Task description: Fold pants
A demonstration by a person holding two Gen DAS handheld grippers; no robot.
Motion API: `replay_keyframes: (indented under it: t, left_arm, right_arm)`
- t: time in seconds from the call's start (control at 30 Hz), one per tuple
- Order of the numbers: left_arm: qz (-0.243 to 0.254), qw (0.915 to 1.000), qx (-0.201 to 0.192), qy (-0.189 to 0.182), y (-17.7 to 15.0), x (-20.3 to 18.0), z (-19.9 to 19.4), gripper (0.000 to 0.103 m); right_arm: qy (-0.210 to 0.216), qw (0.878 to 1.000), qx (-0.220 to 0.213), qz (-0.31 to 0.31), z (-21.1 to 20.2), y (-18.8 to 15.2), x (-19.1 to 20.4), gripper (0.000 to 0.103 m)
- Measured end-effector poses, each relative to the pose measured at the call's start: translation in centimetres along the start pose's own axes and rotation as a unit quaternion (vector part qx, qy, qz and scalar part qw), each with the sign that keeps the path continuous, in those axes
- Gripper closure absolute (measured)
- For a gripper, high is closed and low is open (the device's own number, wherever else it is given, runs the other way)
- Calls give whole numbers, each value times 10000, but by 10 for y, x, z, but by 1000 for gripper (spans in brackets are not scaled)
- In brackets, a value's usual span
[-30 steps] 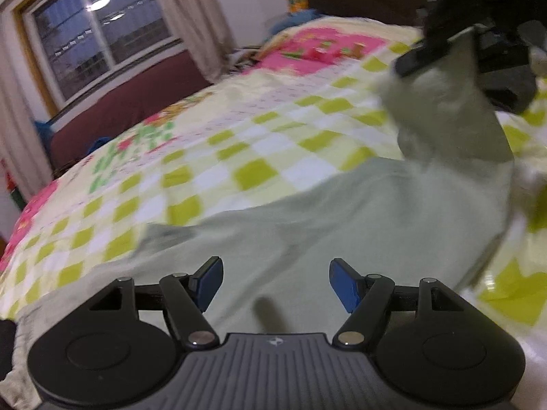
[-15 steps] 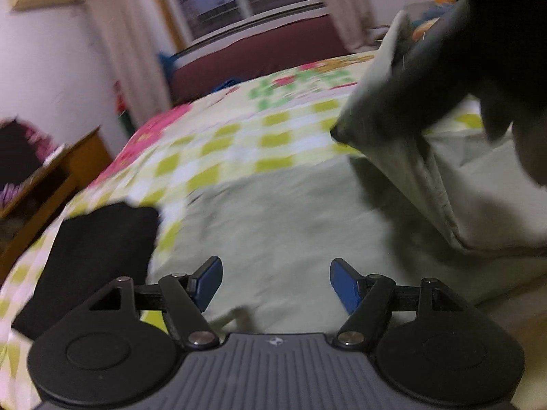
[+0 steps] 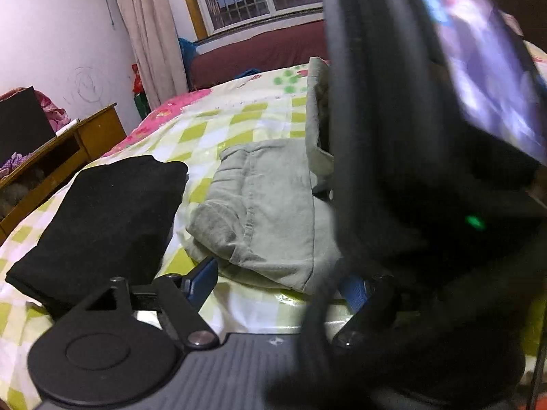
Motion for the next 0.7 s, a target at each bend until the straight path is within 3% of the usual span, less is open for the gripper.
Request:
replay_keyframes:
  t: [0.07, 0.13, 0.17, 0.2, 0.3, 0.33, 0.37, 0.43, 0.53, 0.7]
  left_arm:
    - [-104, 9999, -19, -65, -3, 3, -2, 14]
    - [-271, 9995, 4, -149, -6, 7, -3, 14]
    - [-369, 9991, 25, -185, -10, 12, -5, 14]
    - [-468, 9987, 46, -213, -12, 14, -5, 14]
    - [-802, 9962, 116, -321, -17, 22, -4, 14]
    - [-891, 9953, 141, -352, -19, 25, -3, 14]
    - [-970, 9944, 161, -377, -20, 26, -3, 14]
    - [-1032, 9938, 179, -380, -23, 24, -6, 14]
    - [-1001, 9942, 193, -348, -26, 26, -4, 14]
    - [-986, 9943, 263, -307, -27, 27, -4, 14]
  right_arm:
    - [220, 9980, 116, 583, -3, 4, -12, 77]
    - [532, 9861, 282, 1550, -3, 7, -35, 63]
    - [699, 9764, 340, 2015, -3, 6, -46, 50]
    - [942, 9606, 395, 2586, -3, 3, -59, 45]
    - [1569, 8903, 469, 4250, 4, -8, -95, 46]
    - [1592, 8767, 445, 4517, 4, -9, -101, 46]
    - [1557, 8705, 369, 4654, 3, -7, -104, 51]
    - [1420, 8833, 207, 4463, -1, 4, -100, 54]
    - [1186, 9171, 41, 3807, -5, 26, -79, 51]
    - [1344, 9317, -111, 3372, -10, 39, -56, 48]
Point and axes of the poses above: each gripper's, at about its wrist camera, not at the fingertips, and z roughly the way its jaws point, x to its left, y to its top, the point moved 1 cm from there along z, roughly the way its jaws point, and after that the axes turned 12 degrees about z, right-handed, at the moved point
